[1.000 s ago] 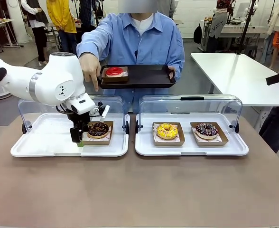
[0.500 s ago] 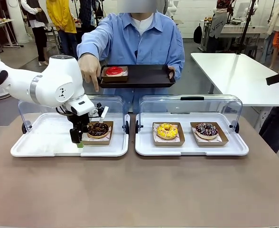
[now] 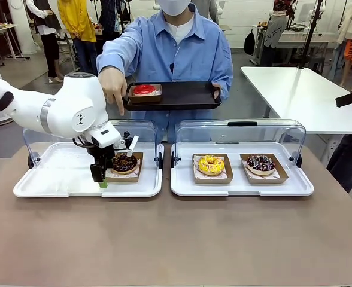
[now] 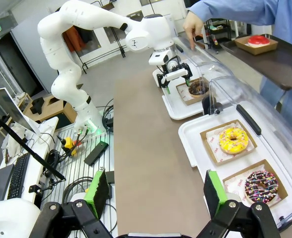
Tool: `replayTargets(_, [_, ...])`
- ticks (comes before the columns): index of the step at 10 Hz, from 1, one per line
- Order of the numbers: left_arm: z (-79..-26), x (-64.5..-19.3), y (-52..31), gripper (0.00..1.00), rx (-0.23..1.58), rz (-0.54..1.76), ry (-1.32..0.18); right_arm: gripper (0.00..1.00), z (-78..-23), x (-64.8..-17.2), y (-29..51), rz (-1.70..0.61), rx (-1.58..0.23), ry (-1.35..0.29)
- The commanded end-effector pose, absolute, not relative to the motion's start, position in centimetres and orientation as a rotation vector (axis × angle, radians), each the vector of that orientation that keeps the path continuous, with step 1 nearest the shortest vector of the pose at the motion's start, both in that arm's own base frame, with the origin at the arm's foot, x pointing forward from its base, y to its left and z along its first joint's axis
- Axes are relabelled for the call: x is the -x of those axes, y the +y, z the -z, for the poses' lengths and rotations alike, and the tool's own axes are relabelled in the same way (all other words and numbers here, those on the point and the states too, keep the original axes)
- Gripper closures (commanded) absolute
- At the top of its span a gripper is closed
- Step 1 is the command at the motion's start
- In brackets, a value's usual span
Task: Provide the desired donut to the person.
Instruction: Pick up and lift the Paper togo box containing the Donut pointed at by the person.
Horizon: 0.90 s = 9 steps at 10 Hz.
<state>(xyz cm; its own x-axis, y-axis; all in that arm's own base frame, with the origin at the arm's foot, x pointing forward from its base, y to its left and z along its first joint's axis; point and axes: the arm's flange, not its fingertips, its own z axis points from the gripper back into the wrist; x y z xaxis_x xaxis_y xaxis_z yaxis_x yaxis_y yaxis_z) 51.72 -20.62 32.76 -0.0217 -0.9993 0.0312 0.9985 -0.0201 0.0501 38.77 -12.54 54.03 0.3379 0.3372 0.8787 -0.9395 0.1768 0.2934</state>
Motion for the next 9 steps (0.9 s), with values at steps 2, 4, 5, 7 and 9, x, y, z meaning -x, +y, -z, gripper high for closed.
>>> replayTargets(2, [-31.91,-51.9,-20.58,0.0,-0.01,1.604,-0.051,0.0,-53.96,-38.76,-12.52,-1.041,-1.001,-0.766])
replayTargets(4, [-31.78,-51.89,-20.58,0.0,-0.002,1.609,-0.045,0.0,-53.96,-38.76,-12.52,-1.041,-1.001,-0.766])
replayTargets(5, [-31.6,-51.61,-20.57,0.0,-0.002,1.602,-0.054,0.0,-53.96,-38.76,-12.52,-1.041,-1.001,-0.766])
replayTargets(7, [-32.05,-52.13,-20.64,0.59,-0.003,1.611,-0.067,0.0,-53.96,-38.76,-12.52,-1.041,-1.001,-0.766])
replayTargets(9, [-32.07,-51.63,-20.57,1.0,0.002,1.605,-0.078,0.0,-53.96,-38.76,-12.52,-1.041,-1.001,-0.766])
